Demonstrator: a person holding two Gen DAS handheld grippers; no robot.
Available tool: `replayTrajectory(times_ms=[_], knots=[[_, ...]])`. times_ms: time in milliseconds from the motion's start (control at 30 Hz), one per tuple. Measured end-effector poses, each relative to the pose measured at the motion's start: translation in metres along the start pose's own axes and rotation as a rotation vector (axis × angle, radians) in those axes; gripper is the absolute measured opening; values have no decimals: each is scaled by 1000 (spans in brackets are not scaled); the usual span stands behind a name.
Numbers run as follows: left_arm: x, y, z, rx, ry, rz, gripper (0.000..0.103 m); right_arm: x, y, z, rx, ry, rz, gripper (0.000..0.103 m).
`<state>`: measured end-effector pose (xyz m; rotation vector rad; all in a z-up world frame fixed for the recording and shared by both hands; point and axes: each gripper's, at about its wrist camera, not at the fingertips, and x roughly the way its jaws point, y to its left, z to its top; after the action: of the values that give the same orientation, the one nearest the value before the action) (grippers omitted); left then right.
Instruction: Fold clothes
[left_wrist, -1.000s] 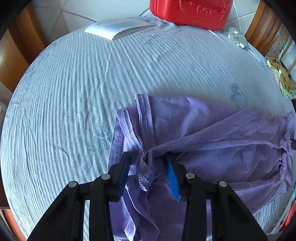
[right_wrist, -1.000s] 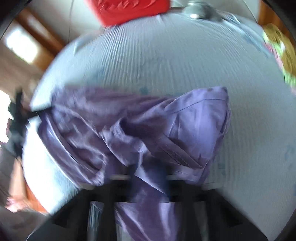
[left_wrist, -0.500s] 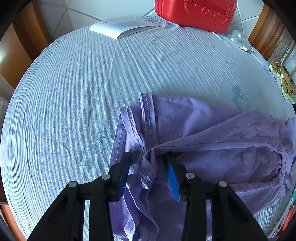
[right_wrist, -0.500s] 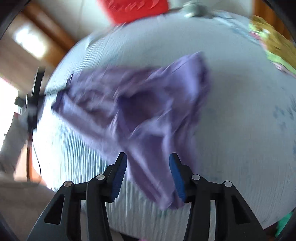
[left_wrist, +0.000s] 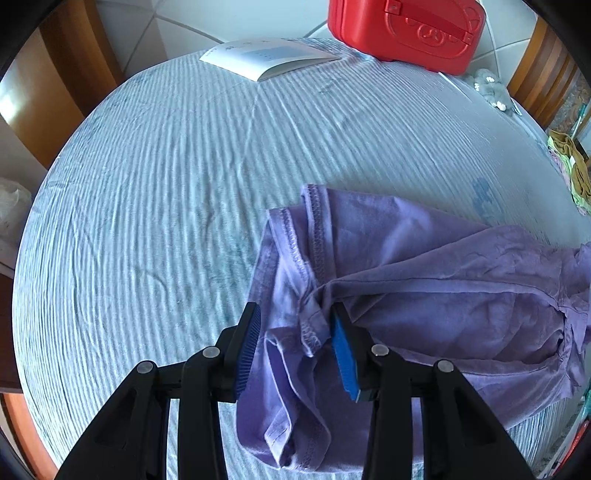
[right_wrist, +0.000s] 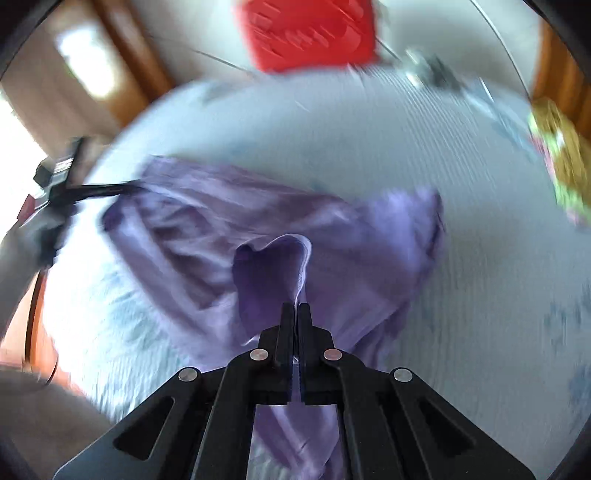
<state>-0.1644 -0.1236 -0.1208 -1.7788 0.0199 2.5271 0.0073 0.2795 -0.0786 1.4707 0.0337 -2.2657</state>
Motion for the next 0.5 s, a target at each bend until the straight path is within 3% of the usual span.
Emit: replayTrajectory(times_ms=[33,133,200,267,333,400,433,500], knots=[[0,2,1,-8,0,-1,39,-6,7,-6,-40,9,21,2],[-3,8,1,-26,-7,-1,39,5,8,-33,-89,203,18,5],[-4,10,5,-37,-14,-1,39,7,-7,-40,-48,248,-23,5],[-4,10,7,-44,-16,-1,39,-5,-34,-30,70,178,-17,6],[-2,9,12,-50,-19,5,39,-18,-66,-10,212,60,-26,17],[3,6,18,-60,-18,7,39,-16,-90,12,322,-17,-28,49],[5,6,21,-69,-19,7,39,-16,-102,23,377,-56,-29,53],[5,4,20,-83,-24,4,39,-3,-119,38,471,-52,-2,53]])
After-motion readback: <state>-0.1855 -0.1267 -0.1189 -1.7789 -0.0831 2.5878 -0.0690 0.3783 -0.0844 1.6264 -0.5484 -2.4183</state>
